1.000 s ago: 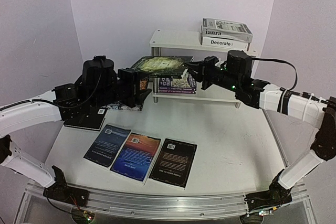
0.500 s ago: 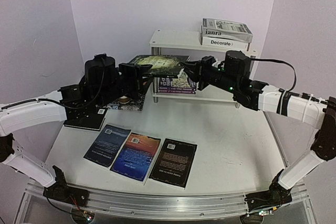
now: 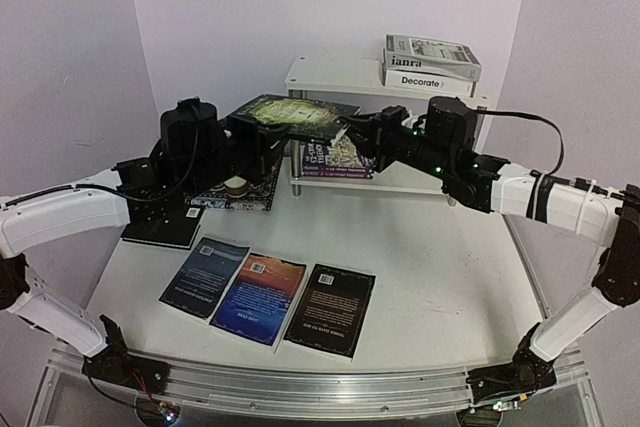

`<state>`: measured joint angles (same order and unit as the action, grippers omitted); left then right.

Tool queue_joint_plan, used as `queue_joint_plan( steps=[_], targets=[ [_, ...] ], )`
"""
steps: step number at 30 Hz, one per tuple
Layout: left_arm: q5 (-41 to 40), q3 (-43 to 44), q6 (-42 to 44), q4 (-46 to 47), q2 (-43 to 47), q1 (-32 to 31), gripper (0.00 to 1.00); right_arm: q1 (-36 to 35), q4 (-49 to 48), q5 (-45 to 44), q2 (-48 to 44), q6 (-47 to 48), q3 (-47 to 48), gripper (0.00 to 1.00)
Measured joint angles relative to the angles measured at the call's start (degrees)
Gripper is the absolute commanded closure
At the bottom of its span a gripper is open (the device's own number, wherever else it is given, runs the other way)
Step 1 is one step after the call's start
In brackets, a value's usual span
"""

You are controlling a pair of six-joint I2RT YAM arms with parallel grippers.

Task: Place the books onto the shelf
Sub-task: Pass from the right arm to the left, then pass from the left arm to the right

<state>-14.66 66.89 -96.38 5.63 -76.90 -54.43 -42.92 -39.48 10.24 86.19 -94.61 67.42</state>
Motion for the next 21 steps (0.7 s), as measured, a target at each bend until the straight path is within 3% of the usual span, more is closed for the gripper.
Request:
queue_joint_plan(
  steps=[4, 9, 14, 21],
  targets=[
    [8.83, 0.13, 1.79, -1.09, 0.02, 6.4, 1.0, -0.26, -1.09, 0.81, -0.7, 2.54, -0.28, 0.43],
    [18.73, 1.42, 5.64, -9.33, 0.02, 16.44, 1.0, -0.52, -0.11, 2.38, -5.18, 8.02, -1.16, 0.26],
    [30.49, 8.7, 9.7, -17.92, -0.94, 24.52, 1.0, -0.52, 10.64, 4.22, -12.2, 19.89, -0.76, 0.25],
    [40.59, 26.51, 18.64, -28.55, -5.18, 29.27, 1.0, -0.52, 28.59, 3.91, -18.1, 34.29, 1.99, 0.24]
  ],
)
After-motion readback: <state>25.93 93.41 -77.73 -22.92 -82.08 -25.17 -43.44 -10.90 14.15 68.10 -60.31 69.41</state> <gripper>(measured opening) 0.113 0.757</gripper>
